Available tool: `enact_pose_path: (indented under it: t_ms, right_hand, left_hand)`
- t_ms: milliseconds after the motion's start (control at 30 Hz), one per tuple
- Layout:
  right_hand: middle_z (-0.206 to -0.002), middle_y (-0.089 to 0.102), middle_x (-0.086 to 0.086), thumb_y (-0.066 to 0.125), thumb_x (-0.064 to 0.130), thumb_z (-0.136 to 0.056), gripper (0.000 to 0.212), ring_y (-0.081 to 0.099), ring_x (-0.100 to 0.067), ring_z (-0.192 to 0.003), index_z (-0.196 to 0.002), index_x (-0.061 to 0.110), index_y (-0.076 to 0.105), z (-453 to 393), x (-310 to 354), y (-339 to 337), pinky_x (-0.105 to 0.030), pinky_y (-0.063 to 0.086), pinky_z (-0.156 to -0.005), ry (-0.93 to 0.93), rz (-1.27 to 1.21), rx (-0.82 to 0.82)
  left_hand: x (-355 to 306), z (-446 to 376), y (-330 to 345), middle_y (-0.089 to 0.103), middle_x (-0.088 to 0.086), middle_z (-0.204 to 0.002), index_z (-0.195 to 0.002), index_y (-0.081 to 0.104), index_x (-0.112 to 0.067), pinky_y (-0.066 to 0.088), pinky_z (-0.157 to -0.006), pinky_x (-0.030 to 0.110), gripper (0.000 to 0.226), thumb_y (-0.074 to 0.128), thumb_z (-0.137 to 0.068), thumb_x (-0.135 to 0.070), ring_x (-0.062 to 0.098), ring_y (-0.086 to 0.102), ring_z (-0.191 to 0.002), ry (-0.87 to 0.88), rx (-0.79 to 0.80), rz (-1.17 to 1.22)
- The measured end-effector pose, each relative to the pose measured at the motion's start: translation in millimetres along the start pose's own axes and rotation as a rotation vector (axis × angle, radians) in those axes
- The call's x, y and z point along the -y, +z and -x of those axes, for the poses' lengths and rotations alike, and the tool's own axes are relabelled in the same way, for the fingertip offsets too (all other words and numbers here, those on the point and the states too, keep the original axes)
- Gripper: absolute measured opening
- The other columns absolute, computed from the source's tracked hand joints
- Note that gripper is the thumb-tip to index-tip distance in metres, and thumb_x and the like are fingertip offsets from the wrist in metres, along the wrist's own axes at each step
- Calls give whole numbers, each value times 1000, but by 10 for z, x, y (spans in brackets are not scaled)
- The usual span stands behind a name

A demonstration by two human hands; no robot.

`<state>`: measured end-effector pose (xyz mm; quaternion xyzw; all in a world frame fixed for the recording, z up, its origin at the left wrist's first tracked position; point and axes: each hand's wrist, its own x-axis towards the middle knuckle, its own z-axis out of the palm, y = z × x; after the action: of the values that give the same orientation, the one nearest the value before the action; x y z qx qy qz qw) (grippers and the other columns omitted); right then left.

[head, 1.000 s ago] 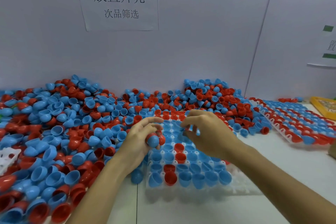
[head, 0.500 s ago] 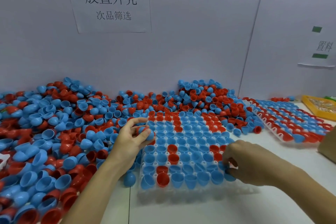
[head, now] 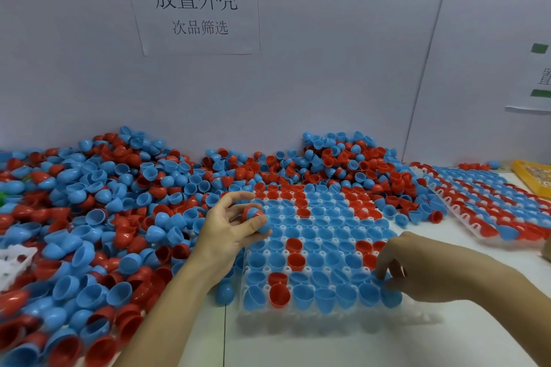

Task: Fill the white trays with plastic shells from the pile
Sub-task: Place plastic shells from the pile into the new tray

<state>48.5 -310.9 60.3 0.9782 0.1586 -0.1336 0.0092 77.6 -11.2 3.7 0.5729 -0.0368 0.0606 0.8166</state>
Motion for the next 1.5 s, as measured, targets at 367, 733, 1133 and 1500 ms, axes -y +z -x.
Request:
enact_pose_path:
  t_ms: [367, 733, 1133, 1500]
  right_hand:
    - [-92, 61, 18, 68, 44, -86, 39, 60, 11, -86, -123, 39, 57, -318, 594, -160, -9, 53, -68, -280, -383, -428]
    - [-99, 70, 16, 74, 20, -88, 22, 67, -5, -88, -110, 27, 72, -808, 1088, 56, -22, 57, -80, -337, -870, -596]
    - [-107, 70, 5, 61, 21, -98, 18, 69, -1, -89, -114, 24, 69, -797, 995, 38, -17, 55, -66, -268, -1172, -390]
    - [-95, 73, 11, 70, 23, -92, 11, 69, -2, -88, -101, 30, 71, -826, 1075, -1, -17, 55, -76, -304, -1063, -507]
  left_hand:
    - [11, -12, 4, 75, 14, -91, -101, 67, -7, 62, -64, 33, 39, 80, -67, -21, 31, 75, -87, -17, -29, -11]
    - [-27, 19, 2, 73, 25, -105, -119, 65, 1, 61, -76, 30, 28, 62, -91, 1, 30, 74, -95, -112, 144, 144]
    - [-57, 18, -15, 75, 9, -113, -121, 69, -15, 63, -61, 39, 24, 59, -99, -18, 25, 72, -106, -125, 138, -46]
    - [-38, 28, 20, 77, 4, -103, -111, 73, -18, 61, -65, 29, 31, 71, -80, -24, 25, 75, -96, -19, 99, -111]
